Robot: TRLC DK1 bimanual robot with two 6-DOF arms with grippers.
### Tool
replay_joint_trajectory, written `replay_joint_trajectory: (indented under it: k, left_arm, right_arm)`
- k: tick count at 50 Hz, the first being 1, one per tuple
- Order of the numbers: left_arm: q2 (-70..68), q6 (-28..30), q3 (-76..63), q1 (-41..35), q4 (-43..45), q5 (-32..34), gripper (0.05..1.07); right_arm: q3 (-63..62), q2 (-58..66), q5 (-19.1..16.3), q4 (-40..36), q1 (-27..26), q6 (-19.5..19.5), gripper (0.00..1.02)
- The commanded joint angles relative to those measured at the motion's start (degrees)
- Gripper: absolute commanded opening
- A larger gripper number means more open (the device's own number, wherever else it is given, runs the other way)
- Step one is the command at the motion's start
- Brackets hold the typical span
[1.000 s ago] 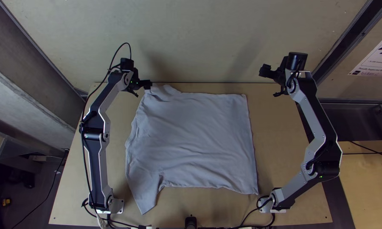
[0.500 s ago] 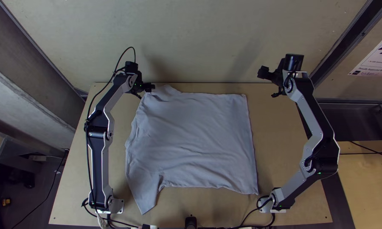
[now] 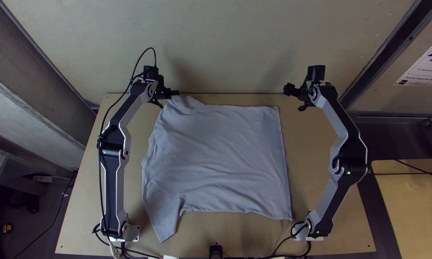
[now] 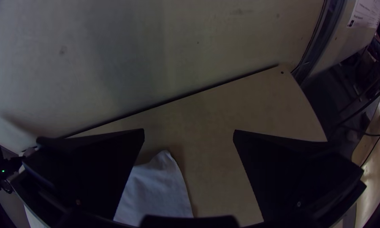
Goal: Fold the t-shirt
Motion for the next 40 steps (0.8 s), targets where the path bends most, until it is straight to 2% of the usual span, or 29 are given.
replay_joint_trajectory:
  k: [1, 5, 8, 15, 21, 40]
  left_arm:
    - [-2.11, -0.25, 1.71, -0.45, 1.51, 1.04, 0.08]
    - [-3.08, -0.25, 1.71, -0.62, 2.39, 1.13, 0.08]
    - [-3.52, -0.25, 1.71, -0.71, 2.66, 1.13, 0.08]
    - [-3.78, -0.16, 1.71, -0.89, 2.48, 1.13, 0.08]
    - [-3.78, -0.25, 1.62, -0.97, 2.3, 1.13, 0.08]
    - [-4.75, -0.25, 1.62, -0.8, 1.6, 1.13, 0.08]
  right_arm:
    - [4.9, 3.93, 0.14, -1.37, 0.88, 2.16, 0.92]
    - [8.68, 7.44, 0.14, -3.75, 1.41, 2.86, 0.92]
    - [12.11, 10.17, 0.14, -6.47, 1.93, 3.12, 0.86]
    - [18.97, 16.41, 0.14, -13.15, 2.81, 3.12, 0.85]
    - [23.98, 20.63, 0.14, -16.76, 2.99, 3.12, 0.69]
    - [24.24, 24.32, -0.3, -17.99, 5.27, 3.12, 0.69]
